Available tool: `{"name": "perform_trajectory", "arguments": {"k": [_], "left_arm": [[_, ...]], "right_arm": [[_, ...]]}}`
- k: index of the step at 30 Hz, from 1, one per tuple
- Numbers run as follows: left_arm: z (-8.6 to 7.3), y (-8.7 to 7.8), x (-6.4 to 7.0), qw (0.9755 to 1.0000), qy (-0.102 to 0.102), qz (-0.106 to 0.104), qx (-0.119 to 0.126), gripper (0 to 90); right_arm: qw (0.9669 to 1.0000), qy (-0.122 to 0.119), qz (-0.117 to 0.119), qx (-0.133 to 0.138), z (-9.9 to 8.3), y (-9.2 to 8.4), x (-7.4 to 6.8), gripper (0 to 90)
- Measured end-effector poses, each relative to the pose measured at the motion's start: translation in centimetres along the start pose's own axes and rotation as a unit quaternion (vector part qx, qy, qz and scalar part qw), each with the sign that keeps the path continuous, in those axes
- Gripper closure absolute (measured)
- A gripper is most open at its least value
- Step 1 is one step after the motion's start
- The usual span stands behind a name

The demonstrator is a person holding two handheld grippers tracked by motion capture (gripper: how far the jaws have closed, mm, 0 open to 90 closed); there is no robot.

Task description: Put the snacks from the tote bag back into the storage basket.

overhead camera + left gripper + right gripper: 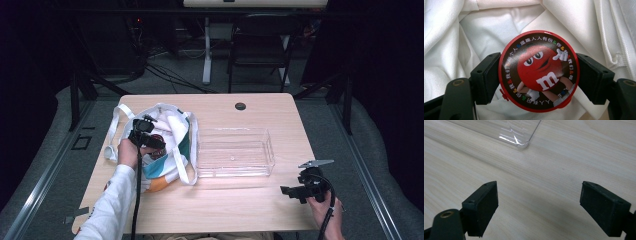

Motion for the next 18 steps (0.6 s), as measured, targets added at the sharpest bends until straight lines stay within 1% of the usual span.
{"name": "perform_trajectory", "arguments": {"k": [10,11,13,14,18], "left_arm": [[-0.04,-0.16,0.01,1.0,0.004,-0.002,0.0,25.6],[-0.04,-0.19,-0.02,1.0,0.008,-0.002,-0.002,25.7],[-0.05,-0.23,0.0,1.0,0.007,-0.002,-0.002,25.7],[-0.04,-0.29,0.0,0.9999,0.011,-0.001,-0.002,25.7],[-0.03,-0.46,0.07,0.9999,0.013,0.001,-0.002,25.7]], "right_arm": [[1.0,-0.002,-0.002,-0.001,-0.01,-0.13,0.01,14.7],[1.0,-0.002,-0.002,0.0,-0.01,-0.14,0.0,14.7],[1.0,-0.003,-0.002,0.0,-0.01,-0.14,0.0,14.7],[1.0,-0.003,-0.003,-0.001,0.0,-0.15,-0.01,14.8],[1.0,-0.005,-0.004,-0.001,0.03,-0.24,-0.03,14.8]]}}
Point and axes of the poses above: each handheld gripper's, and its own axes: y roughly forward along the jaws, z roughly out of its top, x roughly to its right, the point moved 3 cm from there along y, roughly forward along the jaws, and after that the axes turned 2 degrees about z, right-handed, at the moved point
